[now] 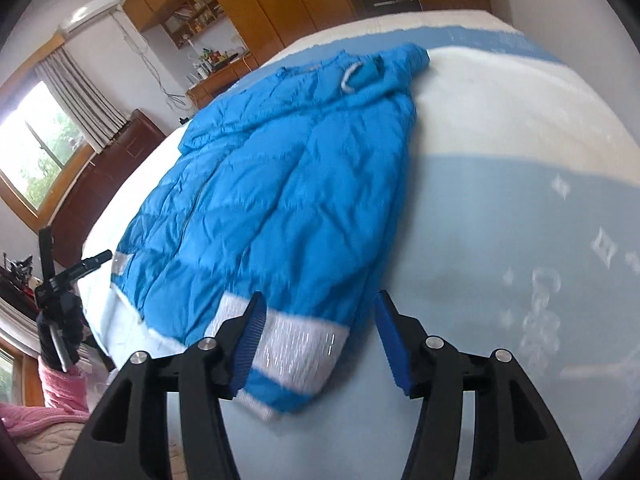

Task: Fold large clothes

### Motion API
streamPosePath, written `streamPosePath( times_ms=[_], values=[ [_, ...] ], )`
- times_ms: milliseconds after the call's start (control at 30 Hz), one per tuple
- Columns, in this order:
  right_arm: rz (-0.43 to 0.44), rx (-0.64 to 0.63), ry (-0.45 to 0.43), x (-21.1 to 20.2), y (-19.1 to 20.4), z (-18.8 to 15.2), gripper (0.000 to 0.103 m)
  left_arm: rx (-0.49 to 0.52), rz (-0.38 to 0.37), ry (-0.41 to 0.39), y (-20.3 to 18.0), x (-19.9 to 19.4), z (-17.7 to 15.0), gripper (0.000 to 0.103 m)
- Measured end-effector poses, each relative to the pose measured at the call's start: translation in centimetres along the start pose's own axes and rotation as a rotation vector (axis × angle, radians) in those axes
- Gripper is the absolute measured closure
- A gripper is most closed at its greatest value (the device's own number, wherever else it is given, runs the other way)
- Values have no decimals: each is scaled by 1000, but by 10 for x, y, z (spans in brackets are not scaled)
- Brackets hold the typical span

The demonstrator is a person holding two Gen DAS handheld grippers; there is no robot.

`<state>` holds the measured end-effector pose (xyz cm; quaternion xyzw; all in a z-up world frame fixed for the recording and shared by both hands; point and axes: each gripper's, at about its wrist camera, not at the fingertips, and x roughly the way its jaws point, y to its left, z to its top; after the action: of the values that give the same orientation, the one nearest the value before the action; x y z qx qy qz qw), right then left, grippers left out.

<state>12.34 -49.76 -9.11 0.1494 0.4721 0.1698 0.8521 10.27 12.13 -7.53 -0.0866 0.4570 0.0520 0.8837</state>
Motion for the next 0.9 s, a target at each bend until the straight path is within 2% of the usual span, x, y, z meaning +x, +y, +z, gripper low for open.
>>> streamPosePath(
  times_ms=[67, 200, 367, 433, 500, 567, 633, 667, 700, 733, 800, 900],
  values=[
    [7, 24, 8, 2, -2, -8, 46, -16, -19, 15, -1, 3, -6, 19],
    [42, 51, 24, 8, -1, -21, 46, -43, -110, 55, -3, 12, -16, 19],
    [41, 42, 11, 12, 6, -28, 43, -50, -135, 50, -9, 16, -21, 21],
    [55, 37, 14, 15, 9, -29, 43, -55, -178, 49, -13, 16, -21, 26],
    [54, 23, 13, 19, 13, -29, 43, -50, -213, 52, -18, 17, -21, 39],
    [57, 10, 10, 21, 17, -28, 43, -44, -245, 60, -25, 20, -20, 42],
    [54, -1, 8, 25, 19, -28, 56, -37, -221, 54, -31, 22, -20, 49],
    [50, 0, 7, 26, 19, -27, 59, -41, -220, 52, -32, 22, -19, 57],
    [63, 7, 9, 26, 17, -27, 69, -51, -221, 50, -32, 22, -19, 70],
    [77, 12, 11, 26, 16, -26, 78, -57, -218, 43, -32, 21, -18, 75],
    [106, 15, 14, 22, 13, -26, 86, -68, -229, 27, -30, 17, -18, 87],
    [111, -29, -2, 10, 16, -28, 91, -56, -238, -11, -30, 4, -22, 90]
  ],
)
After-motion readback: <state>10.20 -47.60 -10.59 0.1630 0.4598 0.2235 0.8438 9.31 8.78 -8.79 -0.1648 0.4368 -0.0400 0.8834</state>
